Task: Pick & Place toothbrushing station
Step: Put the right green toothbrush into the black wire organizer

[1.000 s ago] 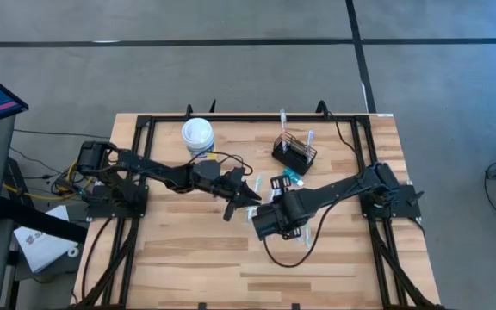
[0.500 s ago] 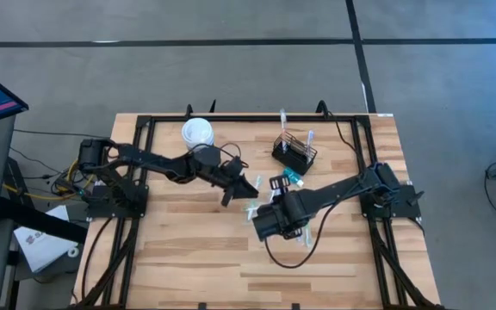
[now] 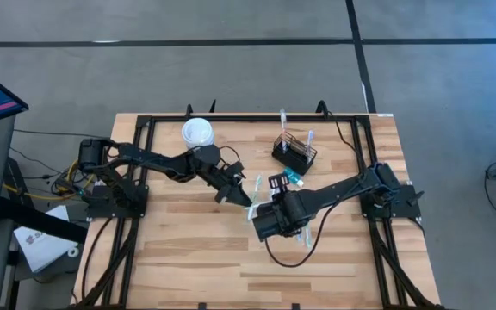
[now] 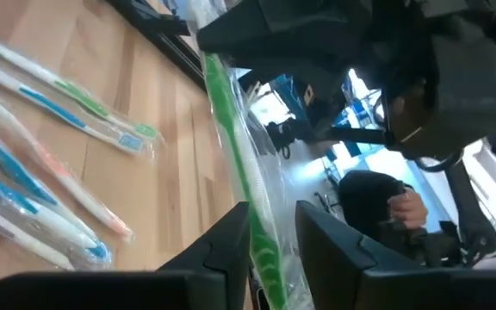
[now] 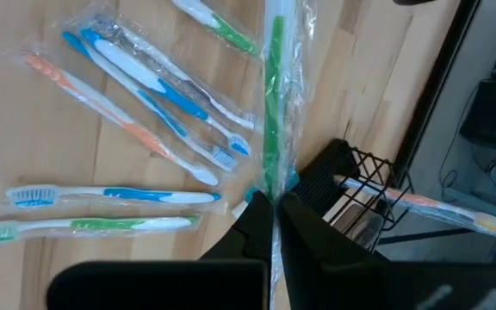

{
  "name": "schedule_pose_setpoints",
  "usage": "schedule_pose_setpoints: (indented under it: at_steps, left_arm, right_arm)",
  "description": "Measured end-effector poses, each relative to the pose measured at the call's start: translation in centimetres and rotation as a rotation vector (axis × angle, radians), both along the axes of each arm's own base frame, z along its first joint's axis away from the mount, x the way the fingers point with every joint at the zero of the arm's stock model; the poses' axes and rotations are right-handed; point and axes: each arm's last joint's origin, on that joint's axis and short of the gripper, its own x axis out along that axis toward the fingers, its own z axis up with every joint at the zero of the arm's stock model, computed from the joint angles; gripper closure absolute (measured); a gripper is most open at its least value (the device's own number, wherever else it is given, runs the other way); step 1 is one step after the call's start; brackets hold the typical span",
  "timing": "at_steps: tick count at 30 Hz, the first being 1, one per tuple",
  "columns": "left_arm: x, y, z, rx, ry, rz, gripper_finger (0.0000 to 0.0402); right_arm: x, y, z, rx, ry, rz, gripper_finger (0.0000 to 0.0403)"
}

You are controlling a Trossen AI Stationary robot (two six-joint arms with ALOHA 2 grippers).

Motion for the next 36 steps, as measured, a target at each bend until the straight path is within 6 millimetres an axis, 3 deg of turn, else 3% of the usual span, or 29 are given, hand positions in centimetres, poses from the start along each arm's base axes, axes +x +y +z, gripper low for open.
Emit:
schedule_pose_setpoints:
  at_steps: [10, 17, 25, 36]
  left_arm:
    - [0.0, -0.1, 0.0, -0.066, 0.044, -0.004, 0.0223]
    - [0.1, -0.8, -0.2, -0.093, 0.068, -0.03, 0.0197]
    - [0.1, -1.0, -0.2, -0.097, 0.071, -0.035, 0.0204]
    - [0.1, -1.4, -0.2, -0.106, 0.08, -0.051, 0.0242]
  right_arm:
    - [-0.3, 0.8, 0.1, -0.063, -0.023, 0.032, 0.0403]
    - [-0.2, 0.7, 0.1, -0.072, -0.028, 0.031, 0.0403]
    - [0.0, 0.8, 0.1, -0.094, -0.039, 0.059, 0.0403]
    - [0.9, 1.7, -1.6, -0.239, -0.003, 0.129, 0.0403]
